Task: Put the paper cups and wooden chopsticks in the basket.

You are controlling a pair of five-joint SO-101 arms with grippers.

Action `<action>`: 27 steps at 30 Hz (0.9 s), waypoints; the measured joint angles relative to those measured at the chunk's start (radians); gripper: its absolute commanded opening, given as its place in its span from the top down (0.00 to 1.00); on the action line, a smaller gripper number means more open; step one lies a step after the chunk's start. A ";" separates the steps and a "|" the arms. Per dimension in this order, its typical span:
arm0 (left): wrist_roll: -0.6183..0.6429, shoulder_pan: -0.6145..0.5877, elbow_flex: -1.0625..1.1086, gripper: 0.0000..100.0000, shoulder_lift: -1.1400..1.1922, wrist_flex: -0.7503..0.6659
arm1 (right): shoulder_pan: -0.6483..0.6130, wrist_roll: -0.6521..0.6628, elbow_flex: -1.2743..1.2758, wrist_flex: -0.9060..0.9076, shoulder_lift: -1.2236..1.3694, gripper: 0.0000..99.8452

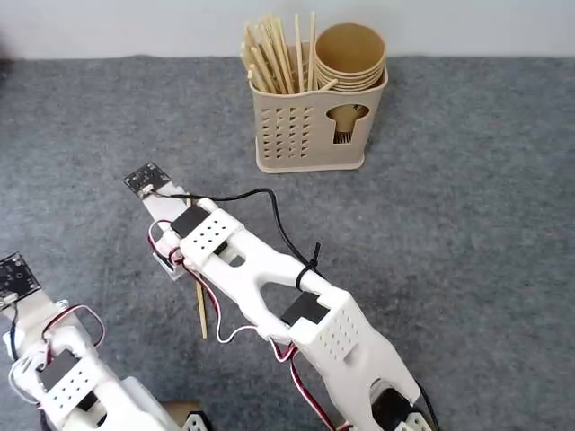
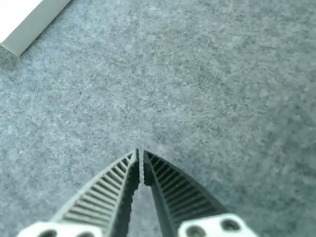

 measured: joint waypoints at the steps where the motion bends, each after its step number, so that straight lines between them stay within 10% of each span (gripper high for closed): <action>1: 0.000 0.000 0.000 0.98 0.000 0.000 | 0.000 0.000 -0.006 0.009 0.002 0.92; 27: -0.002 0.005 0.000 0.98 0.000 0.000 | 0.038 -0.006 -0.086 0.491 -0.316 0.99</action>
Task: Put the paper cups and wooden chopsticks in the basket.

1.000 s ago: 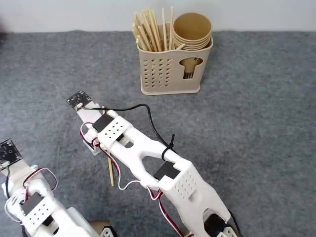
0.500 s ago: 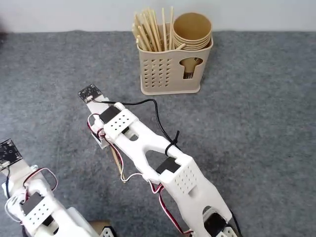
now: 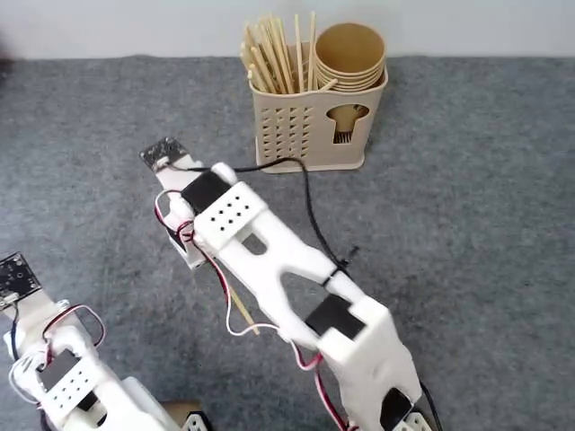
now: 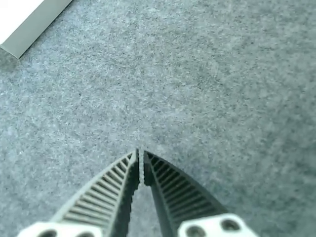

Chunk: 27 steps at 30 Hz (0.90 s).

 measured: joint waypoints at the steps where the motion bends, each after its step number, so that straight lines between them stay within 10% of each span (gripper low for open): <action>1: 0.000 0.003 0.000 0.98 0.000 0.000 | 0.000 0.000 0.000 0.028 -0.037 0.99; 27: 0.000 0.365 0.000 0.99 0.000 0.000 | 0.083 -0.003 0.569 0.015 -1.091 0.99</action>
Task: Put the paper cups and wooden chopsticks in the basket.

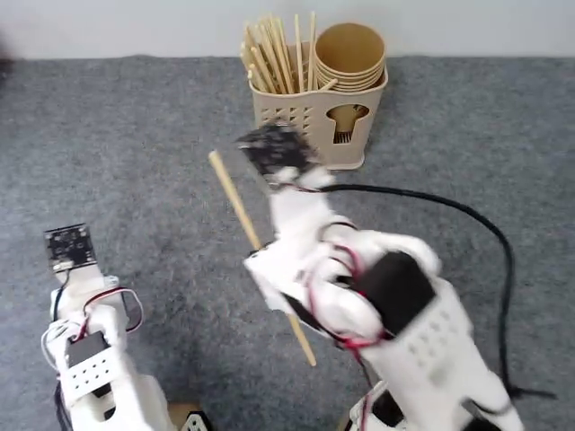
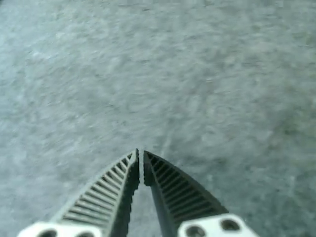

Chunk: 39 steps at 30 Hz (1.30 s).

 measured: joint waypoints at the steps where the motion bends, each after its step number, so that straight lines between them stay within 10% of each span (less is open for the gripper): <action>1: 0.000 0.012 0.000 0.99 0.000 0.000 | 0.012 0.009 0.035 -0.031 -0.037 0.99; 7: 0.000 0.089 0.012 0.99 -0.135 0.035 | 0.114 0.028 0.198 -0.218 -0.193 0.99; 17: 0.052 0.287 0.012 0.99 -0.775 0.483 | 0.290 0.048 0.241 -0.486 -0.212 0.99; 39: 0.115 0.445 0.109 0.99 -0.792 0.565 | 0.446 0.051 0.413 -1.603 0.144 0.99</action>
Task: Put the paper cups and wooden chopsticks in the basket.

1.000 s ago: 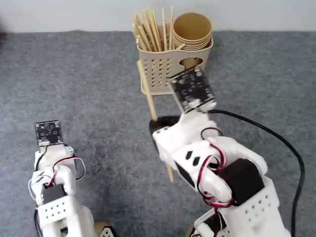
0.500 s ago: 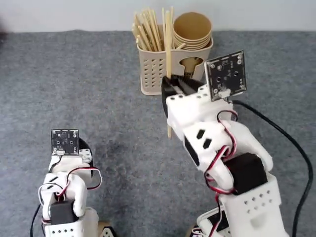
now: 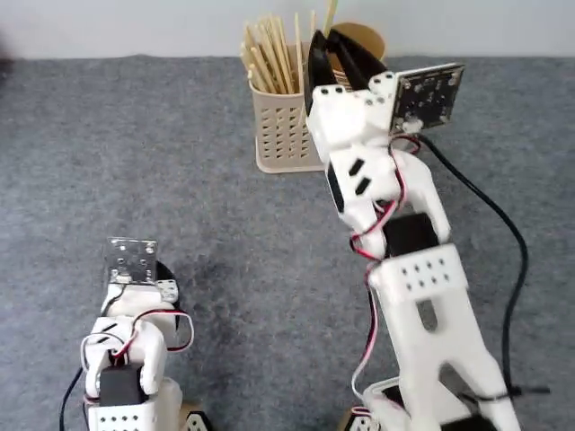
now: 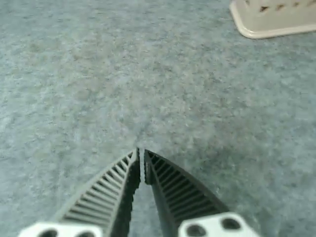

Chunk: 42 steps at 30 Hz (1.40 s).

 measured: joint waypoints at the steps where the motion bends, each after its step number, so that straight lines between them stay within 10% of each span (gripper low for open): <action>1: 0.000 0.020 0.012 0.99 0.000 -0.012 | 0.000 0.000 0.000 -0.043 0.029 0.99; 17: 0.000 0.043 0.014 0.99 0.000 -0.035 | 0.015 0.147 -0.204 -0.411 0.534 0.99; 42: 0.000 0.043 0.014 0.99 0.000 -0.035 | 0.025 0.164 -0.321 -0.425 0.666 0.99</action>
